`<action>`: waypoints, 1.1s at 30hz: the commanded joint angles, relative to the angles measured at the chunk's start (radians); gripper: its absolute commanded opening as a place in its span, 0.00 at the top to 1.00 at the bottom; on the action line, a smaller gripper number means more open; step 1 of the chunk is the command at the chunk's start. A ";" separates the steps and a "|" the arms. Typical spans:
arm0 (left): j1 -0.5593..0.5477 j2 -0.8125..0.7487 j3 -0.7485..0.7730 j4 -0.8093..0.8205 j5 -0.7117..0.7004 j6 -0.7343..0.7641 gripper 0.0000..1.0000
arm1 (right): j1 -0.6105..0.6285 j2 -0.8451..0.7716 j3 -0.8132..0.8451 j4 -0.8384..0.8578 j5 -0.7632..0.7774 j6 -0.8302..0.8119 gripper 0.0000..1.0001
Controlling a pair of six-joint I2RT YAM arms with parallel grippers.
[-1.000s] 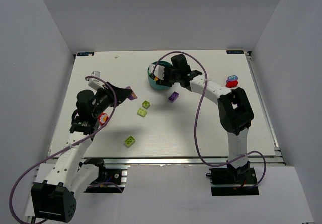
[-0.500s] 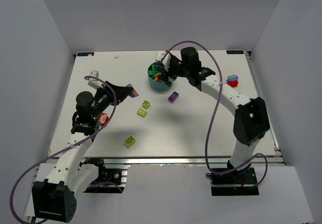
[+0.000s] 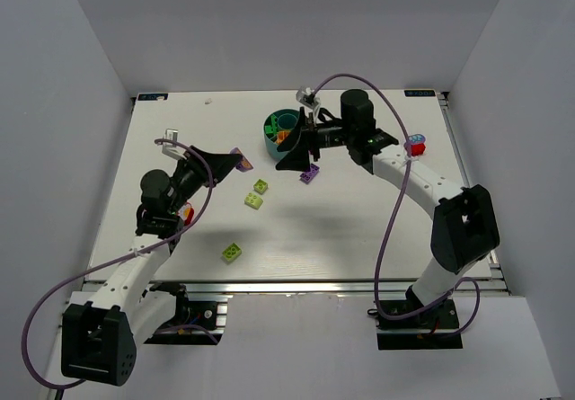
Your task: Sort the legos into containers by color
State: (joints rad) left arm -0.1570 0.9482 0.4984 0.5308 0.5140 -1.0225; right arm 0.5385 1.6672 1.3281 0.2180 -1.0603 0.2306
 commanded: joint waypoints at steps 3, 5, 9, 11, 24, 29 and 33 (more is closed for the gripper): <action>-0.045 0.012 0.069 -0.086 -0.119 -0.025 0.94 | 0.077 -0.041 0.121 -0.198 0.255 -0.129 0.11; -0.059 0.024 0.084 -0.148 -0.149 -0.028 0.94 | 0.112 -0.046 0.134 -0.215 0.365 -0.165 0.11; -0.099 0.035 0.086 -0.166 -0.216 -0.071 0.96 | 0.193 -0.017 0.186 -0.299 0.598 -0.208 0.11; -0.113 0.040 0.088 -0.173 -0.241 -0.080 0.96 | 0.212 -0.011 0.191 -0.286 0.609 -0.211 0.11; -0.148 -0.009 -0.023 -0.088 -0.443 -0.365 0.98 | 0.255 -0.052 0.062 -0.136 0.752 -0.228 0.21; -0.150 -0.043 -0.066 -0.075 -0.500 -0.507 0.98 | 0.253 -0.090 -0.016 -0.007 0.729 -0.215 0.18; -0.148 -0.057 -0.090 -0.075 -0.549 -0.562 0.98 | 0.253 -0.086 -0.043 0.066 0.671 -0.162 0.19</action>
State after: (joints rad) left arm -0.3031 0.9207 0.4183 0.4282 0.0273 -1.4967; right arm 0.7879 1.6302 1.2907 0.1318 -0.3519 0.0326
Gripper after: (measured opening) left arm 0.465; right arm 0.816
